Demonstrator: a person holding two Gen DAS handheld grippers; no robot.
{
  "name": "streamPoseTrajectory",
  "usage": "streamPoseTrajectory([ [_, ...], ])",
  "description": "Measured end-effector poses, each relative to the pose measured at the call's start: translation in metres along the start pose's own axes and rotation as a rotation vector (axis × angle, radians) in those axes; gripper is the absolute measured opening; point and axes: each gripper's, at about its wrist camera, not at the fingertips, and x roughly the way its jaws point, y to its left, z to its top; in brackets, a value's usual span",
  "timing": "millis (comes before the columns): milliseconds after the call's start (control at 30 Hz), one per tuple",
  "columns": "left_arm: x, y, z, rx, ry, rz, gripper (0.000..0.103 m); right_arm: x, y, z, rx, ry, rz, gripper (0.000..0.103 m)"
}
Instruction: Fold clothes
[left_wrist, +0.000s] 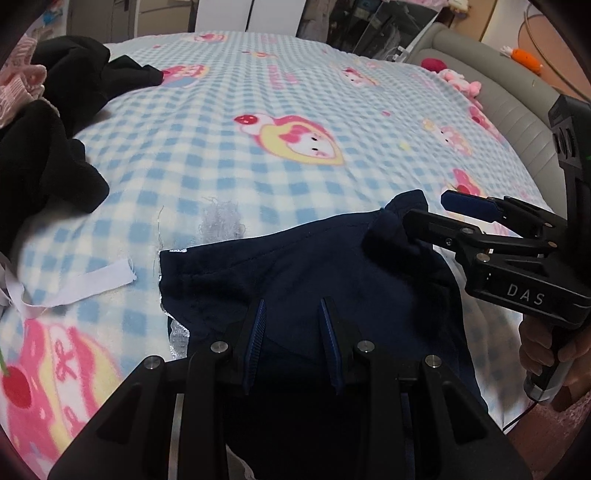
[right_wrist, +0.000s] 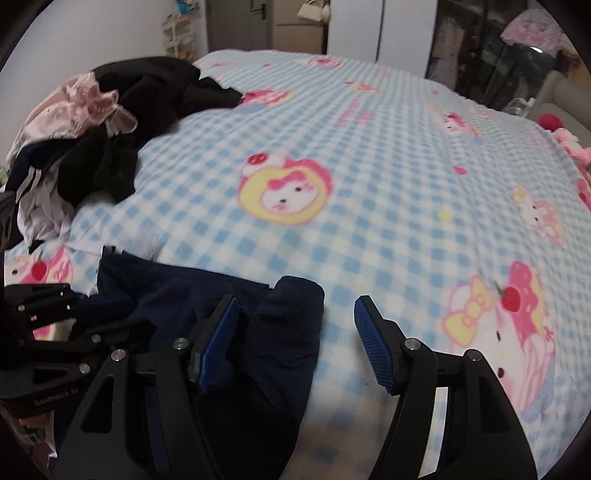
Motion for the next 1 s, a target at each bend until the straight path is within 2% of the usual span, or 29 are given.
streamPoseTrajectory([
  [133, 0.000, 0.001, 0.000, -0.004, 0.006, 0.000, 0.032, 0.028, 0.001, -0.010, -0.016, 0.108, -0.010, 0.066],
  [233, 0.004, 0.004, 0.000, -0.007, 0.024, -0.002, 0.032, 0.035, -0.010, -0.018, 0.018, 0.127, -0.073, 0.065],
  [300, 0.007, 0.006, -0.001, -0.013, 0.035, -0.009, 0.032, 0.032, -0.026, -0.022, 0.070, 0.126, -0.085, 0.065],
  [367, 0.008, 0.007, -0.001, -0.018, 0.039, -0.015, 0.032, 0.029, -0.042, -0.025, 0.087, 0.127, -0.156, 0.059],
  [433, 0.009, 0.008, 0.000, -0.025, 0.040, -0.022, 0.032, 0.027, -0.065, -0.031, 0.131, 0.141, -0.229, 0.057],
  [467, 0.008, 0.008, 0.000, -0.028, 0.035, -0.024, 0.032, 0.026, -0.078, -0.034, 0.159, 0.150, -0.264, 0.047],
  [500, 0.005, 0.008, 0.000, -0.029, 0.026, -0.027, 0.032, 0.022, -0.089, -0.037, 0.199, 0.147, -0.266, 0.046],
  [567, -0.006, 0.008, 0.003, -0.031, -0.018, -0.044, 0.032, 0.011, -0.109, -0.041, 0.299, 0.122, -0.222, 0.046],
  [633, -0.023, 0.010, 0.007, -0.032, -0.073, -0.062, 0.032, -0.006, -0.112, -0.040, 0.347, 0.056, -0.132, 0.046],
  [700, -0.036, 0.016, 0.009, -0.043, -0.102, -0.047, 0.033, -0.025, -0.095, -0.034, 0.305, -0.024, -0.056, 0.049],
  [767, -0.044, 0.032, 0.009, -0.083, -0.104, -0.011, 0.040, -0.034, -0.070, -0.023, 0.222, -0.073, 0.002, 0.065],
  [833, -0.045, 0.051, 0.006, -0.139, -0.083, -0.011, 0.042, -0.024, -0.046, -0.014, 0.143, -0.057, 0.029, 0.069],
  [900, -0.035, 0.066, 0.003, -0.189, -0.033, -0.039, 0.042, -0.001, -0.032, -0.012, 0.094, -0.010, -0.008, 0.069],
  [933, -0.028, 0.072, 0.002, -0.208, -0.009, -0.052, 0.042, 0.012, -0.032, -0.014, 0.089, 0.016, -0.037, 0.066],
  [1000, -0.016, 0.071, 0.003, -0.200, 0.004, -0.058, 0.038, 0.035, -0.043, -0.020, 0.154, 0.079, -0.053, 0.049],
])
